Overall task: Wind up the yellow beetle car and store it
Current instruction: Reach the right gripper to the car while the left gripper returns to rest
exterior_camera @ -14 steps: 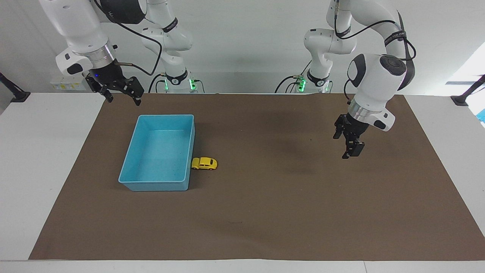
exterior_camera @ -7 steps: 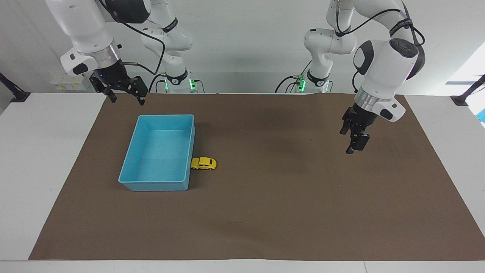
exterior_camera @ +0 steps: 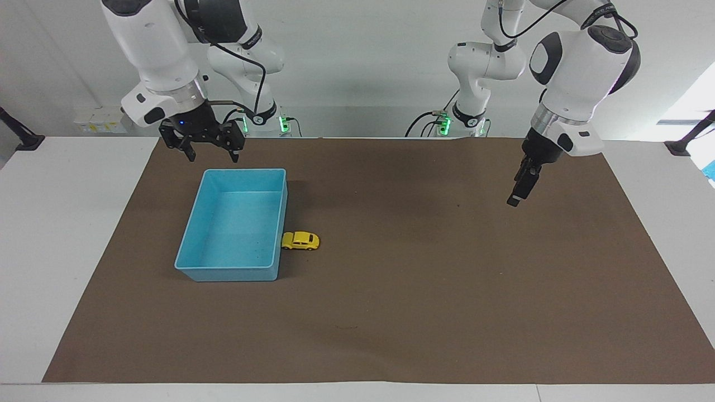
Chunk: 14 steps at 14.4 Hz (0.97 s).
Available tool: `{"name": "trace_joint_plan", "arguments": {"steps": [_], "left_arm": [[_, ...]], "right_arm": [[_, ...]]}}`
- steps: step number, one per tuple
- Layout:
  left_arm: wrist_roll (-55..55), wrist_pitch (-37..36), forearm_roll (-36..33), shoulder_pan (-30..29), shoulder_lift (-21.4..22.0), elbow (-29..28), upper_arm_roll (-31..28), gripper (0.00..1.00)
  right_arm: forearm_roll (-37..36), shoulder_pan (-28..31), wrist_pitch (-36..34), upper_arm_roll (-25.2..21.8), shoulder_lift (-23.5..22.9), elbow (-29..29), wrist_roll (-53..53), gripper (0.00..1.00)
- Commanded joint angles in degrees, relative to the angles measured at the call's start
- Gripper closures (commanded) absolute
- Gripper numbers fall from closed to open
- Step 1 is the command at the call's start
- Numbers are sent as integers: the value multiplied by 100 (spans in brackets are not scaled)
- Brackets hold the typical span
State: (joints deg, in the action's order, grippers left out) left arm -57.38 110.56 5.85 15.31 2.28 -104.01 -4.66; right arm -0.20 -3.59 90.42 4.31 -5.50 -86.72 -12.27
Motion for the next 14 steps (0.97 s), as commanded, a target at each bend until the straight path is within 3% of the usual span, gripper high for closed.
{"name": "trace_joint_plan", "arguments": {"steps": [1, 7, 11, 14], "left_arm": [[1294, -709, -58, -134, 149, 258, 53, 0], [5046, -1853, -75, -423, 536, 435, -35, 0], [6009, -2555, -487, -556, 695, 749, -27, 0], [6266, -2856, -682, -573, 476, 1234, -35, 0]], "right_arm": [[-24, -150, 160, 52, -275, 147, -695, 0], [-76, -581, 783, 52, -478, -195, -2988, 0], [-147, -801, 1056, 61, -706, -257, -4587, 0], [-147, -836, 1373, 61, -742, -494, -5616, 0]]}}
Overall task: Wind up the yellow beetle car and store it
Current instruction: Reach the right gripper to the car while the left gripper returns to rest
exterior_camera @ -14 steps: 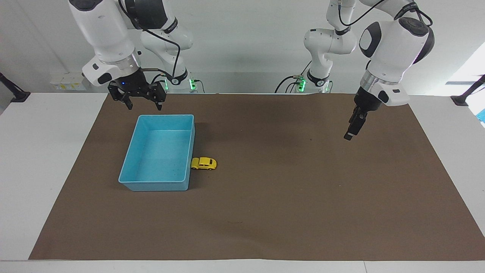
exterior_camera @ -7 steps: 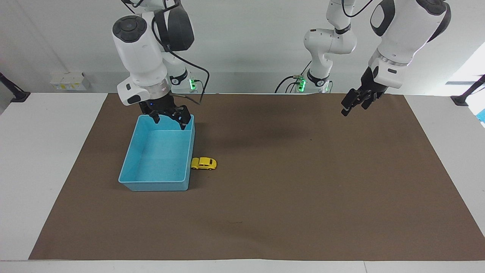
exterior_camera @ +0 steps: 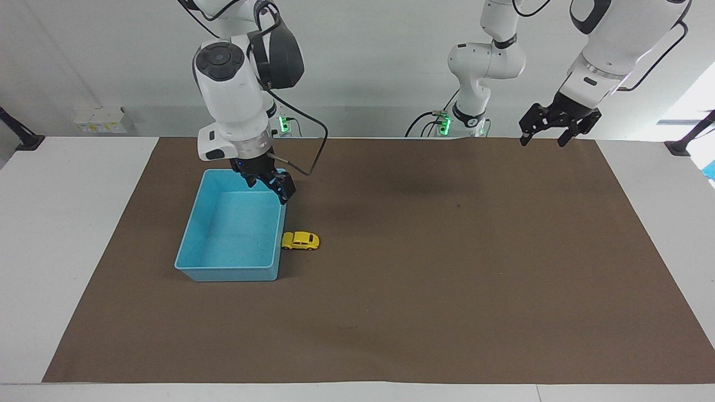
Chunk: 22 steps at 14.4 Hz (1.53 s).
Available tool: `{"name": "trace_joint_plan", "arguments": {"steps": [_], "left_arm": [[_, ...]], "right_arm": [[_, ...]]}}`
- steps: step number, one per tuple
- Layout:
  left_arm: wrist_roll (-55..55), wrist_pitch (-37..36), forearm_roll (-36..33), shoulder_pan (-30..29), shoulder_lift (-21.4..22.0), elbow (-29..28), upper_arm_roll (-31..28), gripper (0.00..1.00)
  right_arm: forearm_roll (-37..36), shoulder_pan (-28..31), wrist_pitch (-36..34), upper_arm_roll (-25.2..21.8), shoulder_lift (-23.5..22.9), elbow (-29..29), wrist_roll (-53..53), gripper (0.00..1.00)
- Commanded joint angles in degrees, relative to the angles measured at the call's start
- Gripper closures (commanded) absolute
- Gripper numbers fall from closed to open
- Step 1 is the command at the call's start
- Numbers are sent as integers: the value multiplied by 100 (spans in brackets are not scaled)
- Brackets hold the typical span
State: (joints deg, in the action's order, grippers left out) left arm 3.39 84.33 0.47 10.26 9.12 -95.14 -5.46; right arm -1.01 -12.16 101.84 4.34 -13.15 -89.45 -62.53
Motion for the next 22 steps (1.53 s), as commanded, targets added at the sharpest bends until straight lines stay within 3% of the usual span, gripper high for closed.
{"name": "trace_joint_plan", "arguments": {"steps": [1, 7, 12, 18, 19, 21, 22], "left_arm": [[188, -180, -135, -86, -226, 364, 45, 0], [144, 128, -82, -68, -226, 224, 54, 0], [135, 23, -64, -103, -208, 215, 45, 0], [135, 23, -64, -130, -208, 215, 54, 0], [135, 23, -64, -130, -208, 215, 54, 0], [135, 23, -64, -121, -208, 215, 54, 0], [135, 23, -64, -121, -208, 215, 54, 0]], "right_arm": [[-101, -83, 336, 49, 14, -300, -941, 0], [-540, -401, 1100, 49, -311, -774, -3191, 0], [-909, -401, 2470, 49, -408, -1872, -4836, 0], [-936, -366, 3315, 40, -663, -2392, -5155, 0], [-962, -348, 3334, 32, -654, -2427, -5137, 6], [-1076, -339, 3325, 40, -654, -2419, -5146, 100], [-1085, -357, 3281, 40, -654, -2393, -5146, 100]]}}
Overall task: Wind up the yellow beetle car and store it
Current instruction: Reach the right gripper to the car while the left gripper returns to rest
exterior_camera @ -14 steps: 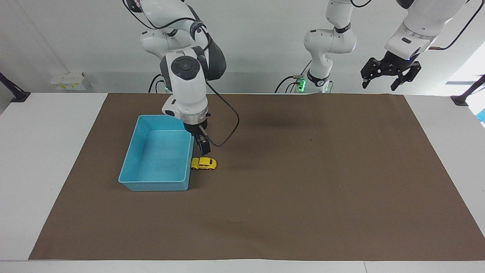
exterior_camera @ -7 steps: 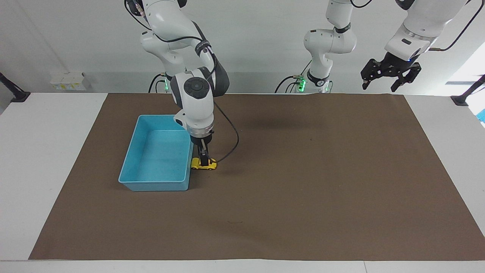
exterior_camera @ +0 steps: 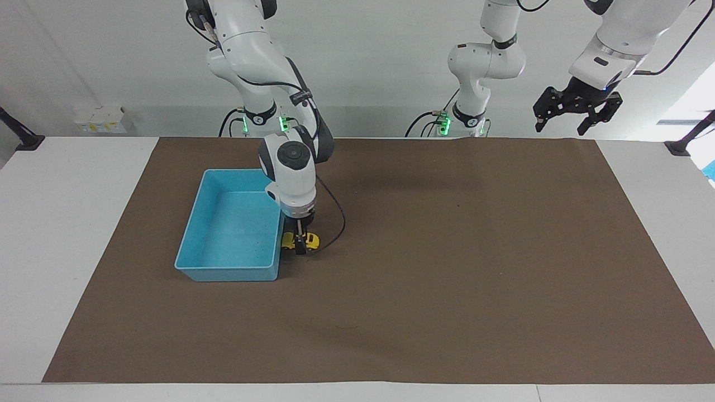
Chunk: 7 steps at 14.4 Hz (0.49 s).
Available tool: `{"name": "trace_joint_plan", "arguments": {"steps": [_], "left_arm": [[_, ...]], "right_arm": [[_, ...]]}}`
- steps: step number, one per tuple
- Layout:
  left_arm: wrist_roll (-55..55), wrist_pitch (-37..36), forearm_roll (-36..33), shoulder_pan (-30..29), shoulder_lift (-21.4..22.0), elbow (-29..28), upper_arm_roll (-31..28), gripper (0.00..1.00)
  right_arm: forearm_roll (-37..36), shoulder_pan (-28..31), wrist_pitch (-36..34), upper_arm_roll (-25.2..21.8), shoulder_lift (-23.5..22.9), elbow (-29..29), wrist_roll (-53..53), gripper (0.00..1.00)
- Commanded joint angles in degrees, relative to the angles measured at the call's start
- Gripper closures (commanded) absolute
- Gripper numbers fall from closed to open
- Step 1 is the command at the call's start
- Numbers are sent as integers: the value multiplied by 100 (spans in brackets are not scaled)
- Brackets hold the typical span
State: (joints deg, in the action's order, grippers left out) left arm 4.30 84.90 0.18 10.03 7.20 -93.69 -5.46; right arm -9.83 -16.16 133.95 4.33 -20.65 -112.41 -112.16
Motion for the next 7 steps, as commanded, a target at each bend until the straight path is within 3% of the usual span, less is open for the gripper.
{"name": "trace_joint_plan", "arguments": {"steps": [1, 7], "left_arm": [[44, -35, -35, -98, -17, 70, 54, 0], [44, -35, -35, -98, -17, 70, 54, 0]], "right_arm": [[-204, 25, 35, 42, 87, -70, -183, 100], [-204, -204, -755, 68, 324, 483, 18, 100]]}}
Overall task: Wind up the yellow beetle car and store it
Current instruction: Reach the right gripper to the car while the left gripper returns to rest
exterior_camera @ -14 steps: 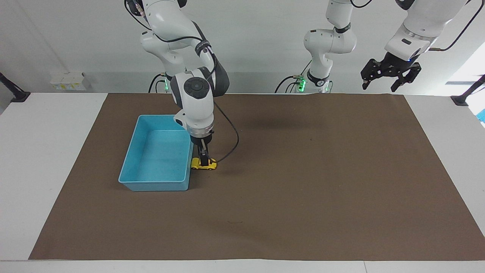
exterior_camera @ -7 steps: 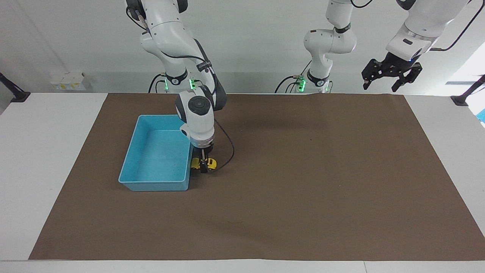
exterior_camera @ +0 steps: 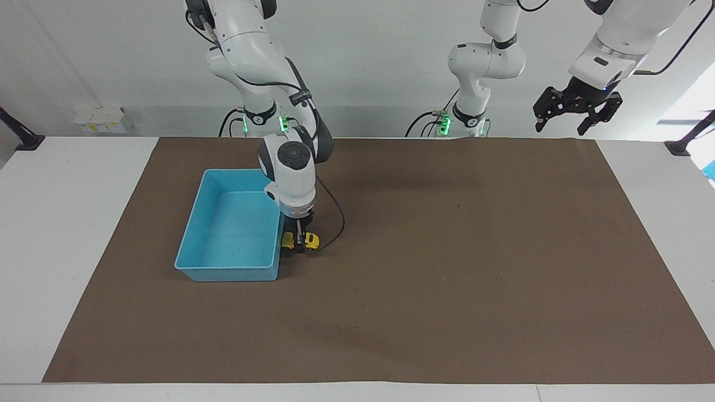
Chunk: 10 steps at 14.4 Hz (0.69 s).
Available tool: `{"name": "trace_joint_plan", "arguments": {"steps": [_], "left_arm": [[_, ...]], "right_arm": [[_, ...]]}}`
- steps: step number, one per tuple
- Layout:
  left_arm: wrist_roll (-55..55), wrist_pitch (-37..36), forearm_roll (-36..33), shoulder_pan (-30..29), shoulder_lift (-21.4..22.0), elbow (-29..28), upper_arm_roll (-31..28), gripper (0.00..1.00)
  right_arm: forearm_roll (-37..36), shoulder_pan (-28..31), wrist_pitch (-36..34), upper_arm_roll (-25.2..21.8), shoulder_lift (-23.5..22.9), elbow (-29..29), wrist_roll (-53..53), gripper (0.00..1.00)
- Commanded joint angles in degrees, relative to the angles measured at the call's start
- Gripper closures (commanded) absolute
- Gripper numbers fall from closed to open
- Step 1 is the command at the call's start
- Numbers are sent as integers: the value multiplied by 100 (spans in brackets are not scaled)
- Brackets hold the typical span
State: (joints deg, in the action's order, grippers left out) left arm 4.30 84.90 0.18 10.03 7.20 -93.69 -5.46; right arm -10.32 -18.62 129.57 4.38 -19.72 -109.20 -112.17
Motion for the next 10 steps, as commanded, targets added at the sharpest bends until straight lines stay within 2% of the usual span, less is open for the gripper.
{"name": "trace_joint_plan", "arguments": {"steps": [1, 10], "left_arm": [[44, -35, -35, -98, -17, 70, 54, 0], [44, -35, -35, -98, -17, 70, 54, 0]], "right_arm": [[-137, 51, -388, 63, 379, 162, 272, 100], [320, 279, -1355, 54, 1320, 110, 3557, 100]]}}
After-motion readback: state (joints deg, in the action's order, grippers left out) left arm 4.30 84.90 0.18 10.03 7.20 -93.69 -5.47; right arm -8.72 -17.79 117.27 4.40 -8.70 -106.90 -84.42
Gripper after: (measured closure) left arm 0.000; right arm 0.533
